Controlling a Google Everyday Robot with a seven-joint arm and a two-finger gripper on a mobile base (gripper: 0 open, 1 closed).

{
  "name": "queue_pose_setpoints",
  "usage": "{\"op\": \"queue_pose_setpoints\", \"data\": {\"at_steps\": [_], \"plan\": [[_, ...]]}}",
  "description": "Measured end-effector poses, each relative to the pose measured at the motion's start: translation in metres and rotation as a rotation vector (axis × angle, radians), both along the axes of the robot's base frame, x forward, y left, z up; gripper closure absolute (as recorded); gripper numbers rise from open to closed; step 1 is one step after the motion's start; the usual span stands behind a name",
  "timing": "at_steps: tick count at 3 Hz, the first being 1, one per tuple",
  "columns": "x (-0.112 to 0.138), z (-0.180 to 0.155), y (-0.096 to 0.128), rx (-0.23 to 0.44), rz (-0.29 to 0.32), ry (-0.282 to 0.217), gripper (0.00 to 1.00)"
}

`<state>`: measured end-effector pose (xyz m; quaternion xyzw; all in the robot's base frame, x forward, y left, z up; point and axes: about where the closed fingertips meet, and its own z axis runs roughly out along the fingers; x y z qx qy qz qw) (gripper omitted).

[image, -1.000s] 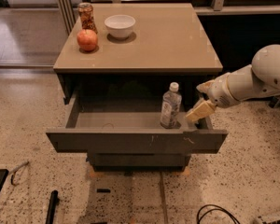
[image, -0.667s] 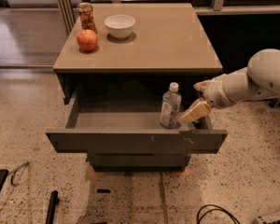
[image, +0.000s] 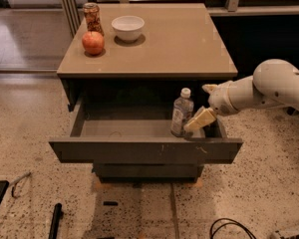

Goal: Pick blue plastic bottle from top drawer and place on counter

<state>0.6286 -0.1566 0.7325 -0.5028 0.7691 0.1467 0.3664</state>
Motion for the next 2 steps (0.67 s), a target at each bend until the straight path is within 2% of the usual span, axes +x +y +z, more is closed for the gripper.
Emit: {"op": "queue_pose_setpoints", "data": {"at_steps": [1,2], "plan": [[0.016,-0.015,0.008,0.015,-0.015,0.004,0.10],[0.030,-0.027,0.014,0.026,-0.032,0.009,0.17]]}}
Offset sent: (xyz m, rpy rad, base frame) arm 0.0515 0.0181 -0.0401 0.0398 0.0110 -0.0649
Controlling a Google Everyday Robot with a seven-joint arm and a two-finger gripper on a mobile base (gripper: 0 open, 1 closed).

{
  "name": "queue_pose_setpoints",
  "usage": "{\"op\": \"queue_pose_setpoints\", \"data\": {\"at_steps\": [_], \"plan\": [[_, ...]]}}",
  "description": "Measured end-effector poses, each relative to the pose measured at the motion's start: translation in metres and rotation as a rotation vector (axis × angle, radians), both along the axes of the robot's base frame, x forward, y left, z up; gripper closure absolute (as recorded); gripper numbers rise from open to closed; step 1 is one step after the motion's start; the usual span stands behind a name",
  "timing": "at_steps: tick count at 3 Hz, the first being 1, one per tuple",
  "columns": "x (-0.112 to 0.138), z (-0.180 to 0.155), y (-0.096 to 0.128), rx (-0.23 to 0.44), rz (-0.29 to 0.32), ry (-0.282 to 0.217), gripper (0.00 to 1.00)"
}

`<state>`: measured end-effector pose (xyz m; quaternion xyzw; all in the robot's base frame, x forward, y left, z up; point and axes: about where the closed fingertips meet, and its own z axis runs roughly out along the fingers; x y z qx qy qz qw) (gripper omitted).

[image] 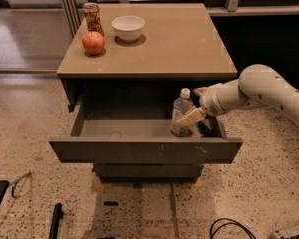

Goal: Pick blue plastic bottle from top drawer and place on counter

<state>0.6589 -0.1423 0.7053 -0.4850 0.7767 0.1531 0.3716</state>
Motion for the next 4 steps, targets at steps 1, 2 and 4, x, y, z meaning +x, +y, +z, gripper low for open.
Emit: {"op": "queue_pose_setpoints", "data": {"at_steps": [1,2,4], "plan": [[0.0117,-0.0071,0.0071,0.003,-0.009,0.002,0.37],[0.0120,-0.0073,0.0076,0.004,-0.009,0.002,0.60],[0.0120,-0.0073,0.0076,0.004,-0.009,0.002,1.00]]}}
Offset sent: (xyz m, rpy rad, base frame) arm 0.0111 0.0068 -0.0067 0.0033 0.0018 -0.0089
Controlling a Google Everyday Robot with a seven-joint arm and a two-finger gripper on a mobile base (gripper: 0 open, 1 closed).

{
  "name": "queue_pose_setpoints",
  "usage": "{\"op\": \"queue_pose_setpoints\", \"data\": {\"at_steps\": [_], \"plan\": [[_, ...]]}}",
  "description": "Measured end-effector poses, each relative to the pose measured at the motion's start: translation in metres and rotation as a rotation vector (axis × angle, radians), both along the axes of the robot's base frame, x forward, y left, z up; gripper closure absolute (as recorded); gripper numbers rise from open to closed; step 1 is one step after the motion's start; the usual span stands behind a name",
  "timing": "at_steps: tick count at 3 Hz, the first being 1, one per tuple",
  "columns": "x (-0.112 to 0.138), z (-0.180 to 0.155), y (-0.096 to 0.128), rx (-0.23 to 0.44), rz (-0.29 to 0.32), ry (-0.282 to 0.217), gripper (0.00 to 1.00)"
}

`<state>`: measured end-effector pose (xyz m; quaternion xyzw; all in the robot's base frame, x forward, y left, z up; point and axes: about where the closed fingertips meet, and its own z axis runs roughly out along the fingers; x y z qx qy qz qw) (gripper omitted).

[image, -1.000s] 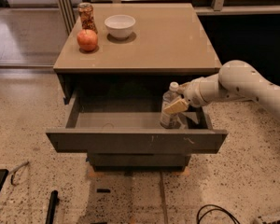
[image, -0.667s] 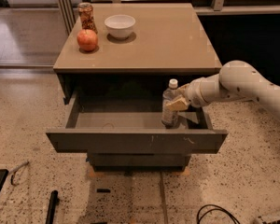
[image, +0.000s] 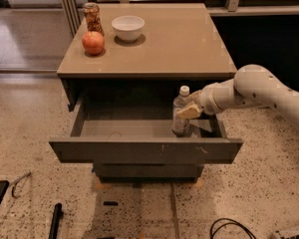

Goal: Pick blue plastic bottle from top drawer and place on counter

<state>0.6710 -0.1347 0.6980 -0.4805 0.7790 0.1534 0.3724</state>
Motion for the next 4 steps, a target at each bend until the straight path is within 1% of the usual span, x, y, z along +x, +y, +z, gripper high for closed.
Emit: {"op": "queue_pose_setpoints", "data": {"at_steps": [1,2,3,4], "plan": [[-0.001,0.014,0.006,0.017,0.022,0.019,1.00],[0.005,0.061,0.018,0.044,0.059,0.038,1.00],[0.016,0.131,0.028,0.039,0.081,0.040,1.00],[0.028,0.214,0.033,0.033,0.064,0.000,1.00]]}}
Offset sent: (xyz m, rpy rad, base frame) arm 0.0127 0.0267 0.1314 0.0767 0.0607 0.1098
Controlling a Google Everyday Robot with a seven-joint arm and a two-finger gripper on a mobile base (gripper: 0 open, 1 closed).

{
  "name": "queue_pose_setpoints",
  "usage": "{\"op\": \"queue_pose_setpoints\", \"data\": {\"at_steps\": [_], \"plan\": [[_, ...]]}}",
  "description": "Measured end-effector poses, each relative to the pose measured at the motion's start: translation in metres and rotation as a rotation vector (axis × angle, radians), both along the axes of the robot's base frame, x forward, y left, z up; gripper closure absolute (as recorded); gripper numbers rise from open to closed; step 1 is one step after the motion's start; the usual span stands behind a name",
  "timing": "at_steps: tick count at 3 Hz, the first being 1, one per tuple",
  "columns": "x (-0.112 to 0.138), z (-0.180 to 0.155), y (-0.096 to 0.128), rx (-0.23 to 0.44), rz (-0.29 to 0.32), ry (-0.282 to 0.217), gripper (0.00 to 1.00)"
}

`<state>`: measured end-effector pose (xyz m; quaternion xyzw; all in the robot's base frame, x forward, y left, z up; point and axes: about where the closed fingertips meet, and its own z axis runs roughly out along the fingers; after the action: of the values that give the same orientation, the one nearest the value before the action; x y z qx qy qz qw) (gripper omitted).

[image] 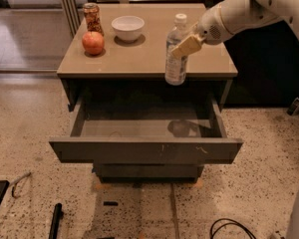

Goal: Pick blue plastic bottle from top drawer and place on counter

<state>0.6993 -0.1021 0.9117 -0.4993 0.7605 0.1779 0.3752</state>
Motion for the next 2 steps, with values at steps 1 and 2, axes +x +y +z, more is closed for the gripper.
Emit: {"op": "queue_pose_setpoints", "data": {"at_steps": [1,2], "plan": [[0.0060,0.0265,-0.0019,0.007,-0.007,-0.034,1.00],[0.0086,0.0248,-0.0018,0.005,-0.010,-0.033,1.00]]}}
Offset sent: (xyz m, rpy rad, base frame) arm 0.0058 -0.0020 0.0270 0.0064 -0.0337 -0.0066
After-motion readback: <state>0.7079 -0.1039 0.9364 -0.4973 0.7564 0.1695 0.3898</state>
